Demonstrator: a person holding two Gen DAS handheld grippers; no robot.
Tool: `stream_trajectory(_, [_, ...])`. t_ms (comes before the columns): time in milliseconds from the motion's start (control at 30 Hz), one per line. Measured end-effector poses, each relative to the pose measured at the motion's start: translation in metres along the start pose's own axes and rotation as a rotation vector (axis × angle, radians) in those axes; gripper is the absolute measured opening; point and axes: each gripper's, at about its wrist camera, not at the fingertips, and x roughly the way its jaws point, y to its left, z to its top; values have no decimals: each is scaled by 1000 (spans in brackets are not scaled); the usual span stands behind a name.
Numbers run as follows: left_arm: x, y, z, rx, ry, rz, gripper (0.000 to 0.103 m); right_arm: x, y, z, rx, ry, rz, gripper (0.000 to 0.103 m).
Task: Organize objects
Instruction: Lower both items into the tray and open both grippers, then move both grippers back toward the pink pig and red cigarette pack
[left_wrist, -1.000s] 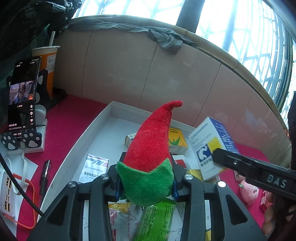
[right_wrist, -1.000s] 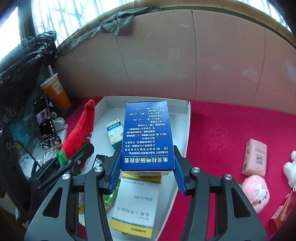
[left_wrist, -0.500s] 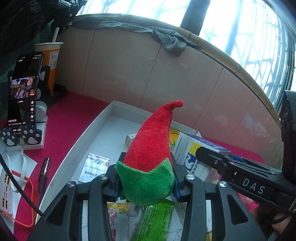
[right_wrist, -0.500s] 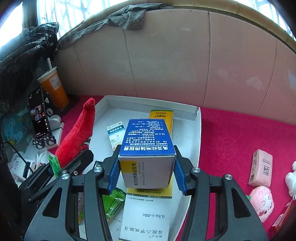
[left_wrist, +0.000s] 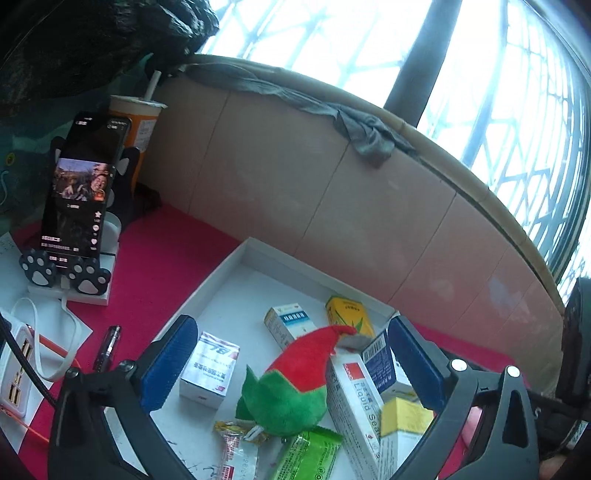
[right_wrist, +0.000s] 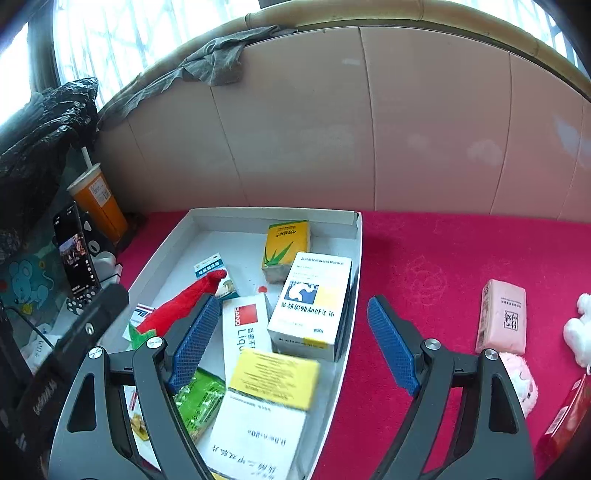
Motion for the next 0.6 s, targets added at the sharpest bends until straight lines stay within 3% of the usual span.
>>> stream_trajectory(600, [0, -12, -4, 45, 11, -36, 103, -48, -36, -36, 20, -41, -51, 84])
